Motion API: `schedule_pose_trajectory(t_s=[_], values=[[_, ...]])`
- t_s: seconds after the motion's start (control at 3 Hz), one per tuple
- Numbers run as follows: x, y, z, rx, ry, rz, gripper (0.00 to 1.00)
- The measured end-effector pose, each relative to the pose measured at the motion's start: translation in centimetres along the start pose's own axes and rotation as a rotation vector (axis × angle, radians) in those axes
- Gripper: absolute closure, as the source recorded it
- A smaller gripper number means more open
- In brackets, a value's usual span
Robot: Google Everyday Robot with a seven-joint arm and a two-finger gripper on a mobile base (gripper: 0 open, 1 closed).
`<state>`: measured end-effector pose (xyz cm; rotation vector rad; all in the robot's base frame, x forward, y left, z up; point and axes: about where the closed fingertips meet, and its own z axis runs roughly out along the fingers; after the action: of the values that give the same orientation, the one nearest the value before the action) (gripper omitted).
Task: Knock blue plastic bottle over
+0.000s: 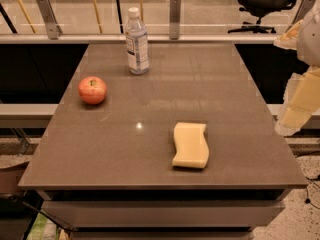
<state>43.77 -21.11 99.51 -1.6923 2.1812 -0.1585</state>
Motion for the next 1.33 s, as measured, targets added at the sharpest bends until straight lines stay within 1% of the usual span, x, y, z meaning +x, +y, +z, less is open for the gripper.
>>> schedule_pose_trajectory(t_s=[0.33,0.67,1.0,1.33], values=[[0.0,0.0,0.0,0.000,0.000,0.000,0.00],[-0.1,-0.6,-0.1,0.025,-0.041,0.040,0.00],[-0.2,-1.7,0.4,0.071,-0.133,0.147,0.00],[-1.7,-3.7,1.3,0.133,-0.254,0.252,0.00]])
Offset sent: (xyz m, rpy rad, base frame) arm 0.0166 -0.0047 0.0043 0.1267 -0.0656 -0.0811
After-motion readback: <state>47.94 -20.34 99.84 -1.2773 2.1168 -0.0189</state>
